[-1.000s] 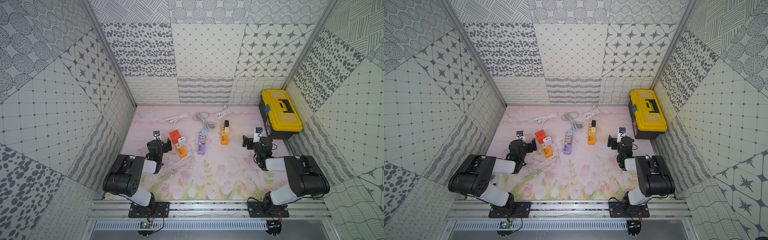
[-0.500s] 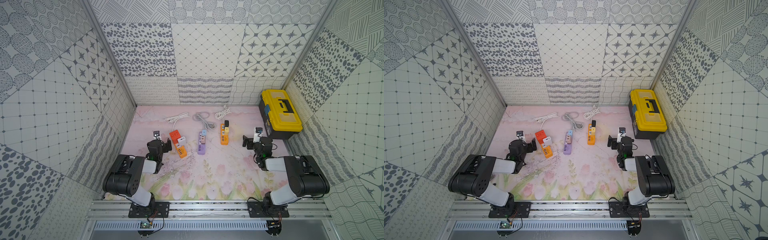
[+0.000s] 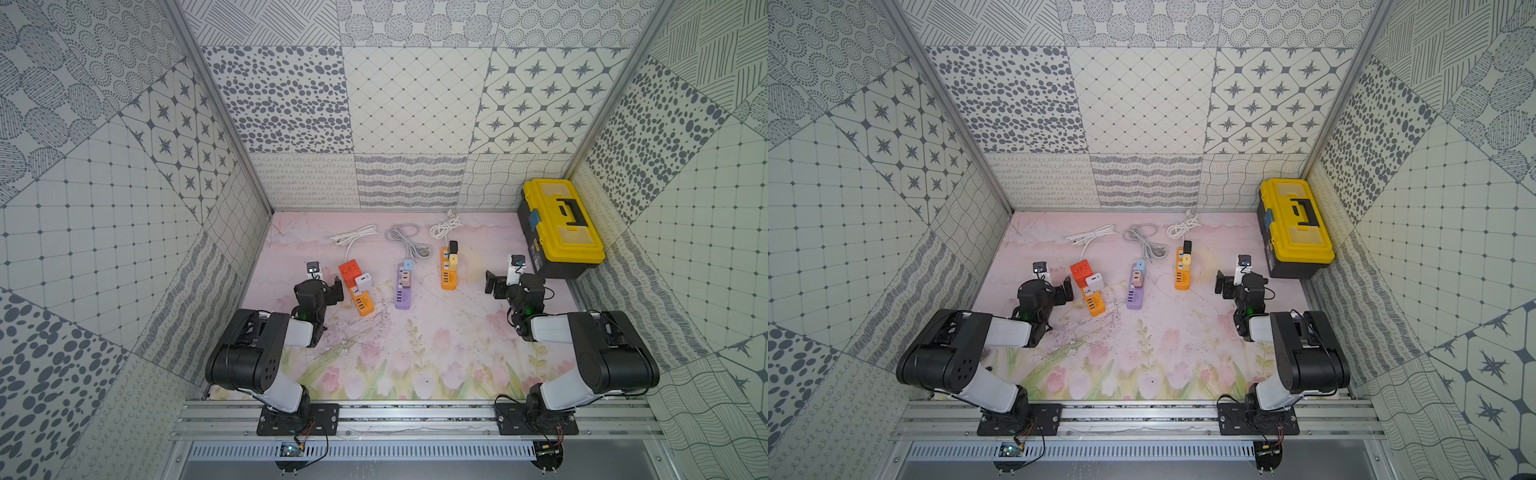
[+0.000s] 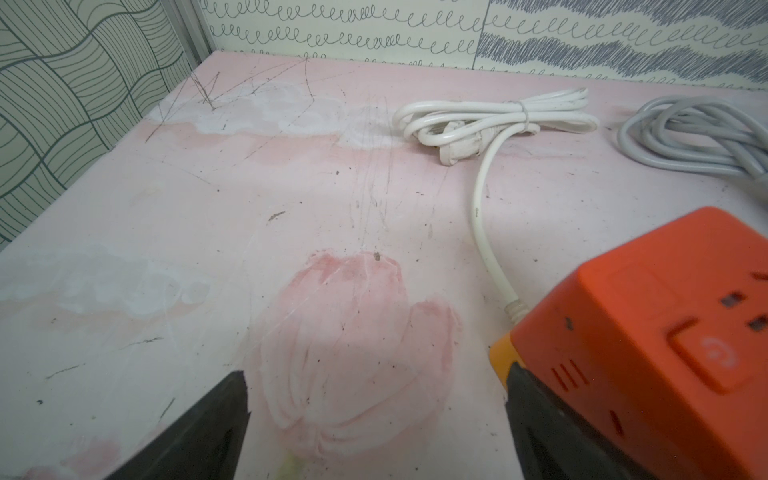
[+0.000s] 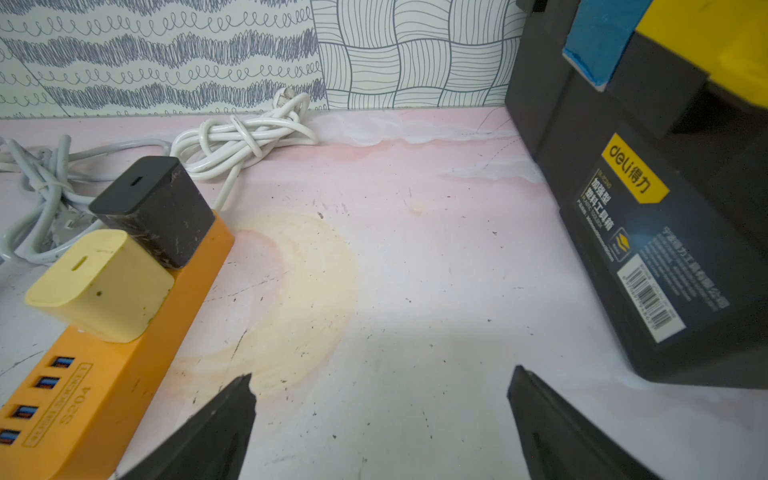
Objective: Pull the plug off the socket
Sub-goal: Move the socket to the center of the board.
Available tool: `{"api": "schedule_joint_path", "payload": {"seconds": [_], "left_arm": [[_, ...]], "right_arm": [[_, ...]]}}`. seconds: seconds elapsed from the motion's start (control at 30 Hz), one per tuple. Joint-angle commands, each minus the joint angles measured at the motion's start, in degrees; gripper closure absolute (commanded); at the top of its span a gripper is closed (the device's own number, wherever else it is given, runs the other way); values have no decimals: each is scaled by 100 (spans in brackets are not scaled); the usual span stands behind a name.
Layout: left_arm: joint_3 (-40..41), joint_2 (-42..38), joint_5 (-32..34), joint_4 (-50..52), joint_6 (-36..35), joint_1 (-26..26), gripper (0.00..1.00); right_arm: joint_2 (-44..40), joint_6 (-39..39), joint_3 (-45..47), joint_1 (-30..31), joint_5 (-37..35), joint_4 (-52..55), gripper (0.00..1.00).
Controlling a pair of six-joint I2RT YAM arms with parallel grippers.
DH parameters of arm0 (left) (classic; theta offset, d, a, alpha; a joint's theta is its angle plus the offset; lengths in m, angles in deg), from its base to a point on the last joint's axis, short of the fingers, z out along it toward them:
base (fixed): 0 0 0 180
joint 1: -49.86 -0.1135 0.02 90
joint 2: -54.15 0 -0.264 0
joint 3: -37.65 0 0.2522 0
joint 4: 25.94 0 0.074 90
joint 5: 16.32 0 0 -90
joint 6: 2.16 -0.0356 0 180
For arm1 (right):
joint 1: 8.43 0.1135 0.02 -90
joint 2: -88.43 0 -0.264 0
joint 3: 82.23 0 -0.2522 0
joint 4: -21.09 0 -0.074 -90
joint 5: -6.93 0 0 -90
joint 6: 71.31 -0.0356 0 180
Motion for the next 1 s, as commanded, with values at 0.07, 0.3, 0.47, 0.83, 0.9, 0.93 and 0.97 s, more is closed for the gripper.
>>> {"api": "schedule_joint_path", "payload": {"seconds": [0.07,0.3,0.47,0.83,0.9,0.93,0.97], "left_arm": [[-60,-111,-362,-166,-195,-32,1],[-1211,-2202,-625,3872,-600,-102,1],[-3042,-2789,-1949,8107,-1052,-107,1],[-3415,-3098,-2185,10000,-825,-139,1],[-3567,-2923,-1890,10043,-654,-186,1],[-3586,-2857,-1801,10065,-601,-220,1],[-3568,-2837,-1786,10071,-585,-283,1]], "right_arm": [[66,26,-105,-46,33,-271,0],[-2189,-461,-764,642,-1672,2782,0],[-3634,-3310,-490,353,-1587,4038,0],[-3187,-2790,-2214,2620,-429,6868,4],[-2769,-2779,-2611,3447,-872,7232,4],[-2525,-2798,-2793,3832,-1021,7333,4],[-2279,-2807,-2964,4178,-1155,7401,5]]}}
